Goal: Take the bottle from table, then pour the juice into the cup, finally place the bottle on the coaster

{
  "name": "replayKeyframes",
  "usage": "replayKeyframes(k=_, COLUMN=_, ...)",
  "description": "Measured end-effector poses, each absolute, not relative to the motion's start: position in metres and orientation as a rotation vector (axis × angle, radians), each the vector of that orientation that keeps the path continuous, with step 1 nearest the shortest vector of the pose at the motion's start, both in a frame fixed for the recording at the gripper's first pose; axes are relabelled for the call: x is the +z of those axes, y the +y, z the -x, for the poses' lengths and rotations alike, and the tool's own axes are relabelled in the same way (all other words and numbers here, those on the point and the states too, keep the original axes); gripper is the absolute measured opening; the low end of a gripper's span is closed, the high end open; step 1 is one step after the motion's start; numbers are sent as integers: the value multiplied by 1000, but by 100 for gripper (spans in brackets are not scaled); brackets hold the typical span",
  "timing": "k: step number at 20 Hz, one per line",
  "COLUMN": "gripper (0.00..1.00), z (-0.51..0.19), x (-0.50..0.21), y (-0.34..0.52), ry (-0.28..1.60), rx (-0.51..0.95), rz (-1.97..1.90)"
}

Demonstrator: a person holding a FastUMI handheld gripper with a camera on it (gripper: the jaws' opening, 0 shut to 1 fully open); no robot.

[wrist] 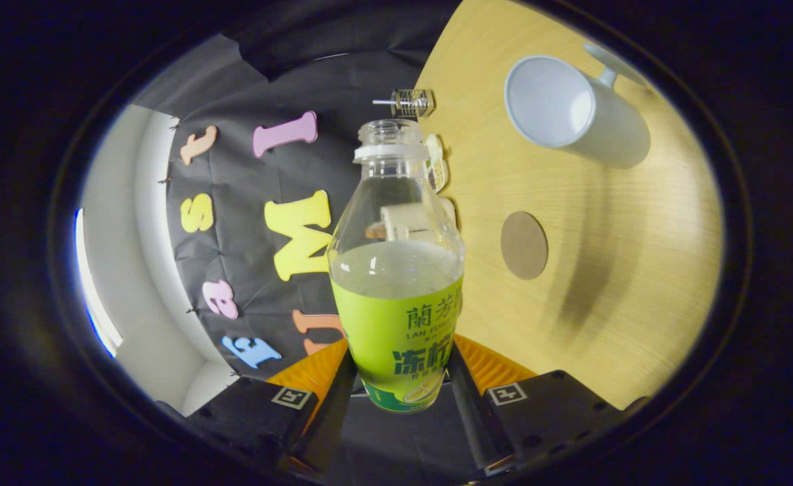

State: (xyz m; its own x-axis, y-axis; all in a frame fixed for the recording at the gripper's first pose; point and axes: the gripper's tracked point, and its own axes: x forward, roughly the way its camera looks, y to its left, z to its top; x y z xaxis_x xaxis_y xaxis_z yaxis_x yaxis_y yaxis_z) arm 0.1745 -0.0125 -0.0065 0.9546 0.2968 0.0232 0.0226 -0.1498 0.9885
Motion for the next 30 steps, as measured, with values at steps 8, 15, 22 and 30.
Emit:
replayKeyframes(k=8, gripper=79, z=-171, x=2, y=-16, ry=241, rx=267, rz=-1835)
replayKeyframes(k=15, gripper=79, z=-170, x=17, y=-19, ry=239, rx=292, rz=-1891)
replayKeyframes(k=22, gripper=79, z=-164, x=26, y=-22, ry=229, rx=310, rz=-1917)
replayKeyframes(k=30, gripper=79, z=-165, x=36, y=-29, ry=207, rx=322, rz=-1952)
